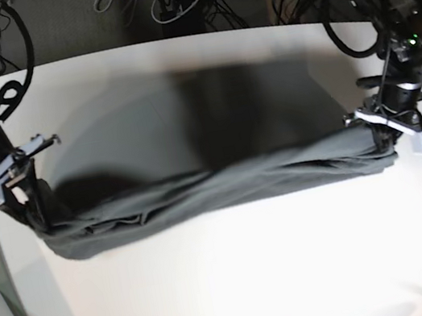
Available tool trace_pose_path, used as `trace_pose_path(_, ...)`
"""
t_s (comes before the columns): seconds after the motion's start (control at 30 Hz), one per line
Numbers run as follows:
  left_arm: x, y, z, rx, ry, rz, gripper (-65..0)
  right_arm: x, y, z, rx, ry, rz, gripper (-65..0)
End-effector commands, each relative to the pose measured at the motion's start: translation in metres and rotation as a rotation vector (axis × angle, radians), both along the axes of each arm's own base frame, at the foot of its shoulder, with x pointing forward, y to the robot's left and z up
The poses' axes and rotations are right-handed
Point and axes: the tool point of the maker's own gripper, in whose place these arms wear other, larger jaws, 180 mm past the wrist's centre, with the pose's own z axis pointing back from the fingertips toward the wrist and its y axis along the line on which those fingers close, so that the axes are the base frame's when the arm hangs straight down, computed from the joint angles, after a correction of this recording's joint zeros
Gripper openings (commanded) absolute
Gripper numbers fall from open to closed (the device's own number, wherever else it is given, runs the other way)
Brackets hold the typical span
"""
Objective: Layout the t-shirt on the table in an organized manner, then fold the t-shirt properly
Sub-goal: 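Lift the grey shirt strip high with both grippers and swing it over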
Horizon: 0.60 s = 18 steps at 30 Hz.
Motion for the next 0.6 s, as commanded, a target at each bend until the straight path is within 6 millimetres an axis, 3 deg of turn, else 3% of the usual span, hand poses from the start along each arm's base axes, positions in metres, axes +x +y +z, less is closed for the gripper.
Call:
trace_pose_path(0.0,0.003,0.008,0.019,0.018,-0.048,0.015,-64.8,0.000,-0.008,0.016,0.002,-0.055,-0.026,-65.0)
trace_pose_path(0.1,-0.003,0.029,0.032,0.005,-0.070,0.077,-64.8,0.003,-0.019,0.027,0.016,-0.096,-0.075,-65.0)
trace_pose_path(0.2,-0.001,0.042,0.041,-0.017,-0.090,0.116,-64.8,0.006,-0.023,0.024,0.010,-0.073,-0.091,-65.0)
trace_pose_path(0.37,0.000,0.045,0.043,-0.016,-0.091,0.126,-64.8,0.021,-0.027,0.029,-0.005,-0.047,-0.115,-65.0)
trace_pose_path(0.57,0.007,0.045,0.052,-0.018,-0.119,0.127,-64.8,0.025,-0.046,0.038,-0.023,-0.043,-0.175,-65.0)
